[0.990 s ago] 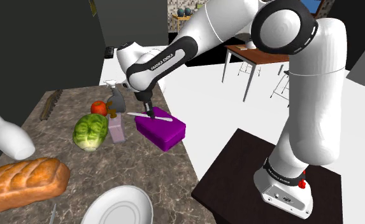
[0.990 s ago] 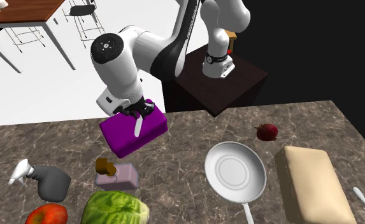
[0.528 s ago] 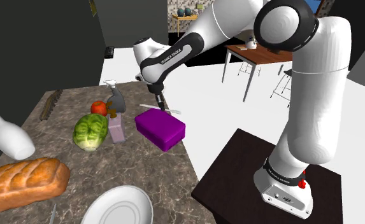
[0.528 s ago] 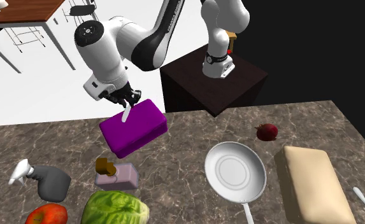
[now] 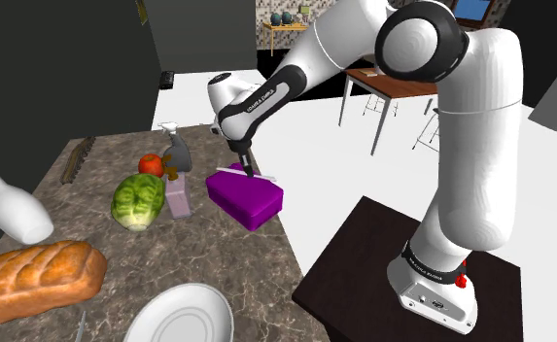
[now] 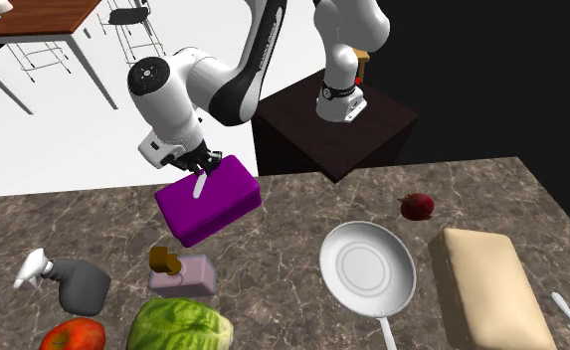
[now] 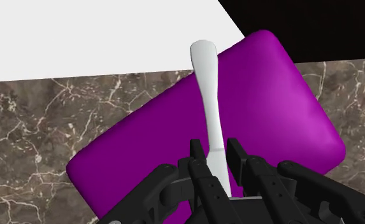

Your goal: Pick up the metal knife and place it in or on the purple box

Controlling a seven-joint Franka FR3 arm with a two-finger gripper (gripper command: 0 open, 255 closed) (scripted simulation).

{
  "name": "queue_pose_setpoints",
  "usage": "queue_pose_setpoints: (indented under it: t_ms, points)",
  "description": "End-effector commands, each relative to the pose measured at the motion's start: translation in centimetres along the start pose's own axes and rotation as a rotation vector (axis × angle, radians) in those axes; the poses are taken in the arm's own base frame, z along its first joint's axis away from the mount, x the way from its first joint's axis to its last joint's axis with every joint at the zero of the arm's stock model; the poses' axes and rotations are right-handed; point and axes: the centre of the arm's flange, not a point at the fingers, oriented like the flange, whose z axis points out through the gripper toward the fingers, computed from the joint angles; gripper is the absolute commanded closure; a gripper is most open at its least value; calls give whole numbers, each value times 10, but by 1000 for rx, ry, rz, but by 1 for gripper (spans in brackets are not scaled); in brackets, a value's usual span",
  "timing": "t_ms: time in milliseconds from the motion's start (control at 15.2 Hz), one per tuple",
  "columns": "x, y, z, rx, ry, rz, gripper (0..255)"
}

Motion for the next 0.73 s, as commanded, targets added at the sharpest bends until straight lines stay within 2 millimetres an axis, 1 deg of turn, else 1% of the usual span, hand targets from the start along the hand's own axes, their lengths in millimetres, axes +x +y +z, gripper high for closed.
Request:
queue_pose_setpoints:
  t_ms: [0,330,660]
  points:
    - [2,-1,10,0,0,0,255]
    - [7,-2,37,0,0,0,255]
    - [7,-2,37,0,0,0,255]
